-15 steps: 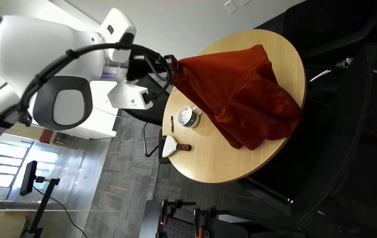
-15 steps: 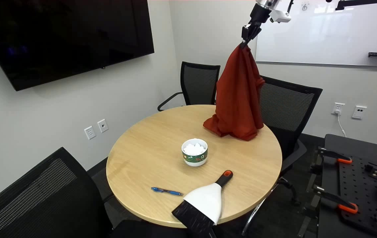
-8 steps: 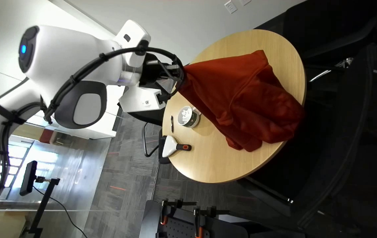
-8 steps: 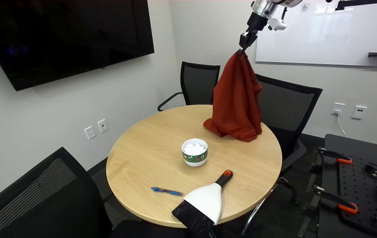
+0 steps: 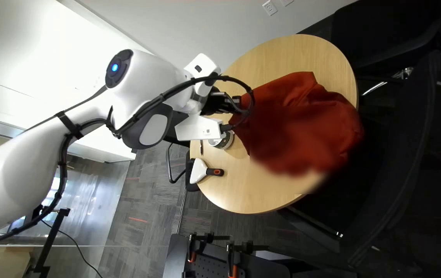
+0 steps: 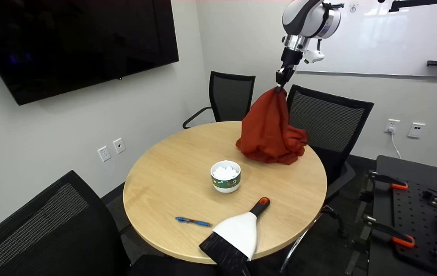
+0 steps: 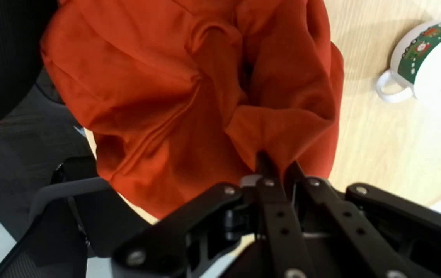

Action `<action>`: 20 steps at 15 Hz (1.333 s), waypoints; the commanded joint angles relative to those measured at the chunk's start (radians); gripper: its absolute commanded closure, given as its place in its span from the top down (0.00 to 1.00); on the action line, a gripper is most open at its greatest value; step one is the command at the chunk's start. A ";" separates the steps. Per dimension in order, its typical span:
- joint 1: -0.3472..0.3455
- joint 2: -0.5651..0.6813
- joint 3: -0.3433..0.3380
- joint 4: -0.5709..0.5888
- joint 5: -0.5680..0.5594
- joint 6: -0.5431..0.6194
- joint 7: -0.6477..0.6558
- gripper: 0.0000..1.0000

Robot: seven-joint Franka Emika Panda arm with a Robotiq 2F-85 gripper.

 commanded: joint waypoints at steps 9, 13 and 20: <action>-0.032 0.071 0.053 -0.001 -0.243 0.023 0.162 0.63; -0.042 -0.046 0.051 -0.026 -0.248 -0.033 0.152 0.94; -0.034 -0.126 0.028 0.016 -0.239 -0.147 0.136 1.00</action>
